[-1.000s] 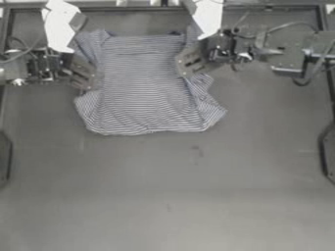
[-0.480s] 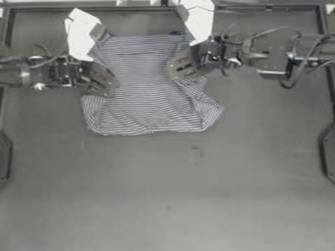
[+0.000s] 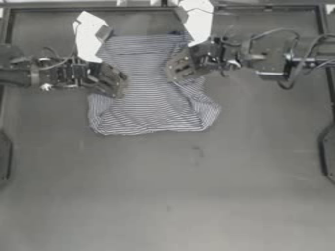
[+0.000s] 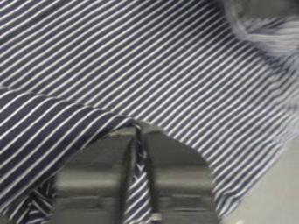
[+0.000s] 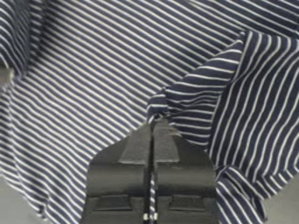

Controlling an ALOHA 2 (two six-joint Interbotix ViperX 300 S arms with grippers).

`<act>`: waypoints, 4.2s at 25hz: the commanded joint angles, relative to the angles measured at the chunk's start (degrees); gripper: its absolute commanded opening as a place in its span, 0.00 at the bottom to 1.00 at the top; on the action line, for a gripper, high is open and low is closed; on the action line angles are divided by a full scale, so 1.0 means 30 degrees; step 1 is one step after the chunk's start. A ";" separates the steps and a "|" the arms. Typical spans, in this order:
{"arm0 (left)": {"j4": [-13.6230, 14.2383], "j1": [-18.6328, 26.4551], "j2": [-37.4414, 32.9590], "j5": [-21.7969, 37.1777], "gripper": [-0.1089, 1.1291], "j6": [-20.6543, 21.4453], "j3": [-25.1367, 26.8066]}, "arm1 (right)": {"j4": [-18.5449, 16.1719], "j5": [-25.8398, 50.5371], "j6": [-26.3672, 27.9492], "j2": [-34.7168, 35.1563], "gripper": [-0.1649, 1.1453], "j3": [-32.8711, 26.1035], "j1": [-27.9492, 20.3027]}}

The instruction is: Fold shirt

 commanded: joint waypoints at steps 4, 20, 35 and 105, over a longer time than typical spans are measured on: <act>0.0439 0.0498 -0.0410 -0.1201 0.92 0.0088 -0.0059 | -0.0117 -0.1172 -0.0059 -0.0381 0.76 -0.0088 -0.0234; 0.1289 0.0908 -0.1025 -0.1289 0.91 0.1260 -0.0908 | -0.0791 -0.1055 -0.0059 -0.0879 0.77 -0.0176 -0.0791; 0.1289 -0.0645 -0.4893 0.4512 0.91 0.4893 -0.0850 | -0.0996 0.1787 -0.3340 -0.3574 0.77 -0.0088 -0.0498; -0.1611 -0.5098 0.0527 0.7207 0.90 1.5322 0.0029 | 0.6504 0.4248 -2.1387 -0.1172 0.90 0.1934 0.2813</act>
